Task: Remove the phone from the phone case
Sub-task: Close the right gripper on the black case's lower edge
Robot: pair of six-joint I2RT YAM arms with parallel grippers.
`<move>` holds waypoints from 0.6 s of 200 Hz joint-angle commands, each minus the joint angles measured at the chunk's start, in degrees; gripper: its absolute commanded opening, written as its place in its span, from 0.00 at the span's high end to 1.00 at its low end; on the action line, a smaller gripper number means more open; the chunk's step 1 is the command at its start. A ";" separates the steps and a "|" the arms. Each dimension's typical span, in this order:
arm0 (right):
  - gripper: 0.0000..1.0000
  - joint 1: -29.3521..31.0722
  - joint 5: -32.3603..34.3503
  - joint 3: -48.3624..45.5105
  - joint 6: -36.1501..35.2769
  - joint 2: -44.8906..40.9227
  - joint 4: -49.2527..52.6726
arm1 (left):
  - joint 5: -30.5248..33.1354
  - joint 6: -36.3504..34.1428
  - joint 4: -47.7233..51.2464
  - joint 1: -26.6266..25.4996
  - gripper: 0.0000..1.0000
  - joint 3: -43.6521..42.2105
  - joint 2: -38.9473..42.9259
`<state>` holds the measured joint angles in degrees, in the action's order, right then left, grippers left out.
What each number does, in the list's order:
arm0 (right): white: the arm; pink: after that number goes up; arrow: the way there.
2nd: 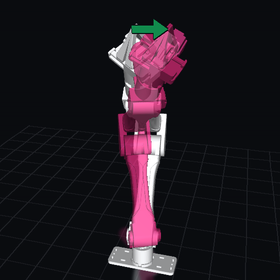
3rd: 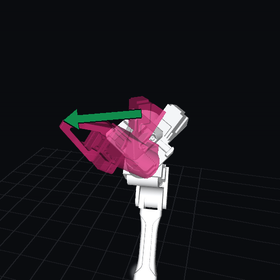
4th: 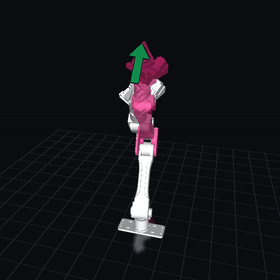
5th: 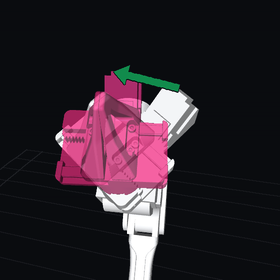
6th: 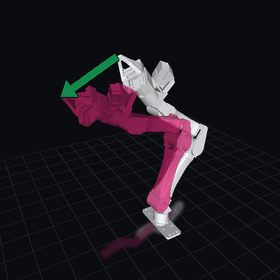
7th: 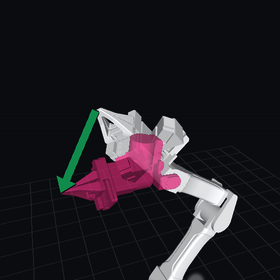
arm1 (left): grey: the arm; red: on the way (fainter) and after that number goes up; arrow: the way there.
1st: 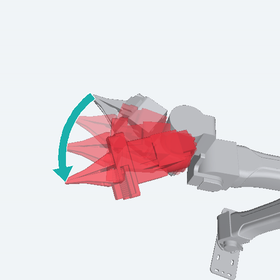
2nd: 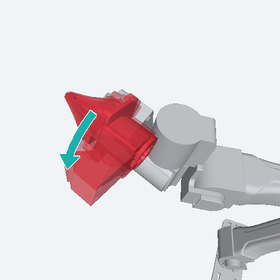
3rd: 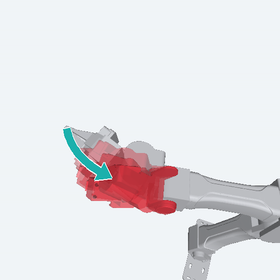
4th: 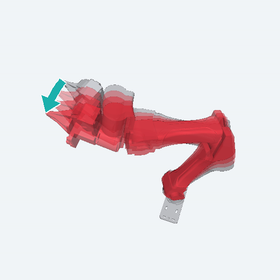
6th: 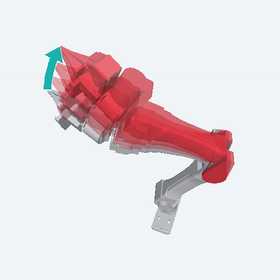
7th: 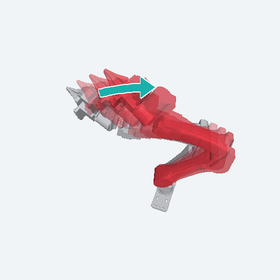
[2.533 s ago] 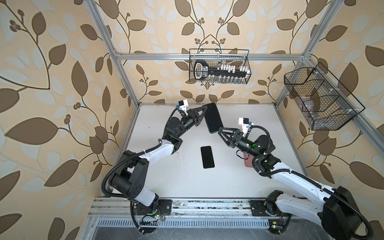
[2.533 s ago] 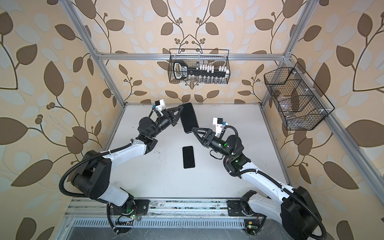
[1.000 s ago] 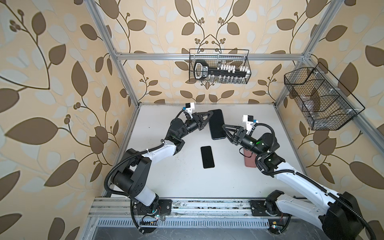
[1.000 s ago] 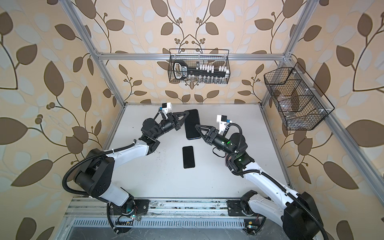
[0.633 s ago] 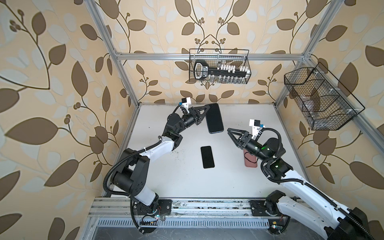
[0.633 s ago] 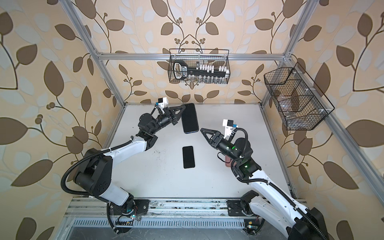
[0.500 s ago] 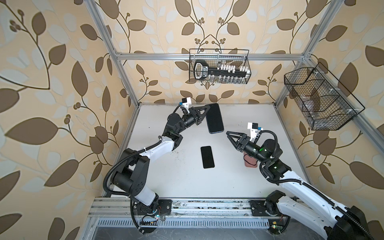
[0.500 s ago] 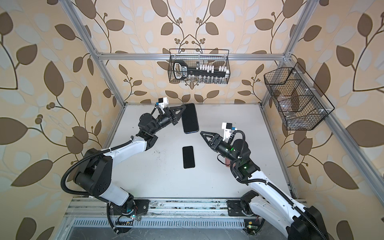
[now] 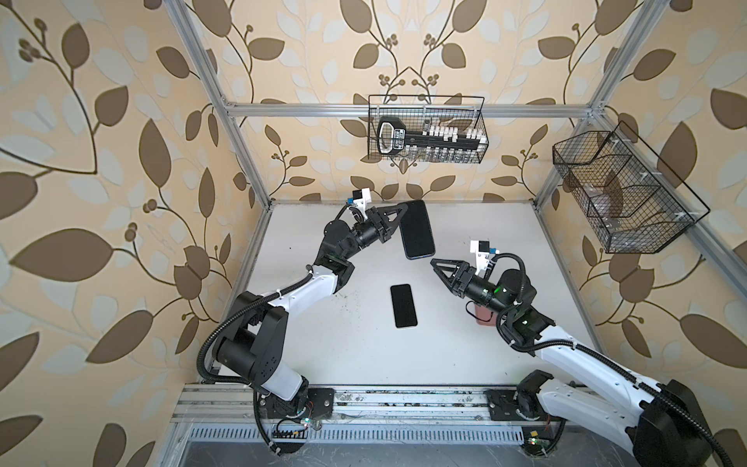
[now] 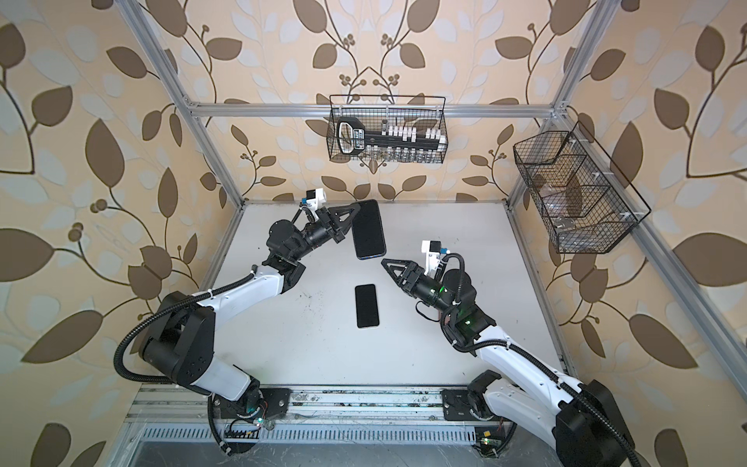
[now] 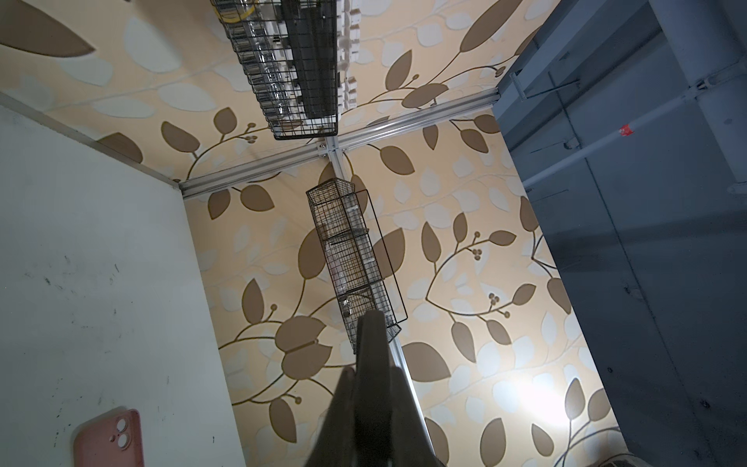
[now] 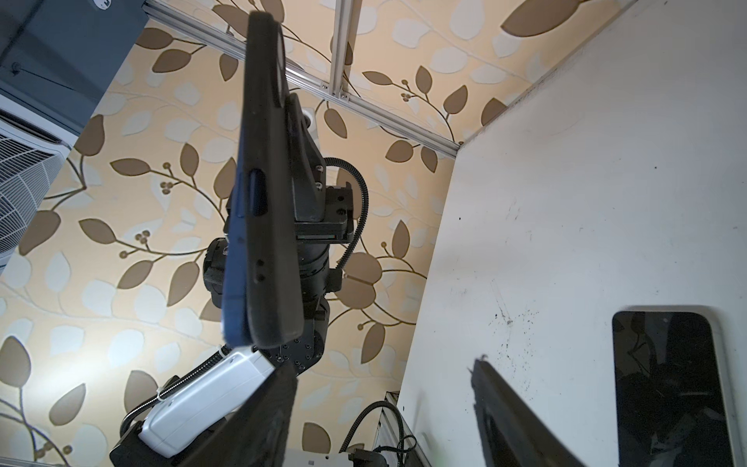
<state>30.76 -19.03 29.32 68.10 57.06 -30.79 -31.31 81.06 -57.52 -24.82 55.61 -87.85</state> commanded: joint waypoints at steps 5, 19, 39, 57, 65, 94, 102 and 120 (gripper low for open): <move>0.30 0.56 0.66 2.73 0.13 0.59 -2.52 | 0.37 0.78 -5.25 -0.58 1.00 0.42 4.28; 0.30 0.88 0.70 3.16 0.15 0.70 -2.61 | 0.45 0.60 -5.20 -0.58 1.00 0.13 4.37; 0.30 1.26 0.66 3.72 -0.07 0.84 -2.64 | 0.39 0.37 -5.07 -0.67 1.00 0.11 4.09; 0.30 1.45 0.66 4.15 -0.23 0.69 -2.53 | 0.37 0.33 -5.17 -0.62 1.00 0.09 3.60; 0.30 1.49 0.62 4.25 -0.27 0.61 -2.53 | 0.29 0.41 -5.25 -0.65 1.00 0.03 3.40; 0.30 1.66 0.48 4.86 -0.54 0.72 -2.44 | 0.37 0.68 -5.70 -0.71 1.00 0.02 3.04; 0.30 1.57 0.39 4.95 -0.60 0.93 -2.44 | 0.42 0.77 -5.76 -0.83 1.00 0.11 3.00; 0.30 1.49 0.31 5.04 -0.66 1.41 -2.74 | 0.46 0.75 -5.70 -1.02 1.00 0.37 2.99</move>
<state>32.14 -19.05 32.27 67.85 57.76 -31.57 -30.85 81.17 -57.63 -24.82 55.31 -86.72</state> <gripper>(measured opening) 0.697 0.116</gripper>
